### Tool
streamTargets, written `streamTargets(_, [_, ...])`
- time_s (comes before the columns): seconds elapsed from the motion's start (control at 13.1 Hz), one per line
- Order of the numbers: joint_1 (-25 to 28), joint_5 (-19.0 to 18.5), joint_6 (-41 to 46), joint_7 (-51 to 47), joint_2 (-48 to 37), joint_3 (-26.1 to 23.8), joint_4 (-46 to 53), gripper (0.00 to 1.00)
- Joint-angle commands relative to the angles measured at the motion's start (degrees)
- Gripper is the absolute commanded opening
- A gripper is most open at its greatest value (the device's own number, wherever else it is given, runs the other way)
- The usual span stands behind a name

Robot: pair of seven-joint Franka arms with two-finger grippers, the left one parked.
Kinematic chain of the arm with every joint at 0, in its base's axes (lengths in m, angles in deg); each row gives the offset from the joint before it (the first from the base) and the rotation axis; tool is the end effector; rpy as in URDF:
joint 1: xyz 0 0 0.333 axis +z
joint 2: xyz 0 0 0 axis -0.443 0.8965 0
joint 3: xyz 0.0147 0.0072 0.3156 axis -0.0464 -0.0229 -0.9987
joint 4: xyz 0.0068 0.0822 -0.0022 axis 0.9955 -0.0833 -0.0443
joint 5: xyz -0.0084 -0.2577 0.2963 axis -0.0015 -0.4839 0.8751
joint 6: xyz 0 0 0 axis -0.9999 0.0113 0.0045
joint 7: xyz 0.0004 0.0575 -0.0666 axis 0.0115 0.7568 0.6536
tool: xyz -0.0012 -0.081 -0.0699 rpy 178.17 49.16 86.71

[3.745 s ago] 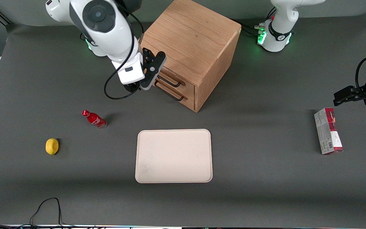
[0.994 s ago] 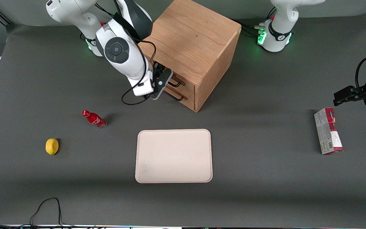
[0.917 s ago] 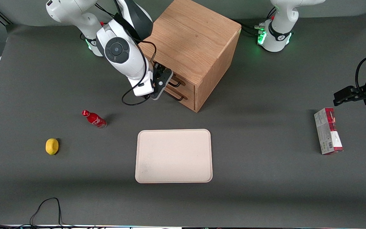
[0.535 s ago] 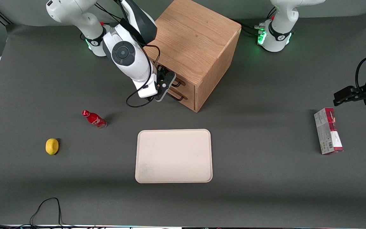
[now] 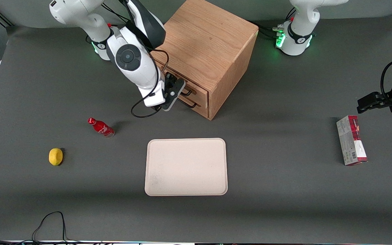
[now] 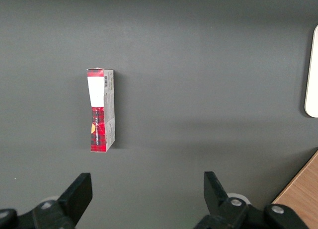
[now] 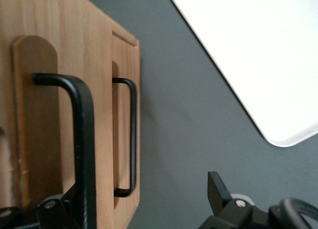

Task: Open upper drawer
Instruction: 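Pull the upper drawer outward by its handle with the right gripper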

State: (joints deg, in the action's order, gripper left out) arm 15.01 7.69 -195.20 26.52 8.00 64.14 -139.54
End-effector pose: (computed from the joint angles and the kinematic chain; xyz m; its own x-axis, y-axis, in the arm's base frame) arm 0.4744 0.3633 0.3959 0.5771 0.8165 0.0157 0.8051 -0.5655 -0.1789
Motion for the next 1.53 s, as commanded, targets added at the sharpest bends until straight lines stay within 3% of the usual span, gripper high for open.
streamTargets(0.0, [0.44,-0.9,0.18,3.08,-0.78,2.27,0.62,1.0])
streamTargets(0.99, [-2.37,-1.26,0.0,3.71,4.06,5.62,6.24,1.0])
streamTargets(1.45, [-5.88,-4.95,0.18,4.75,7.66,5.62,11.34,1.0])
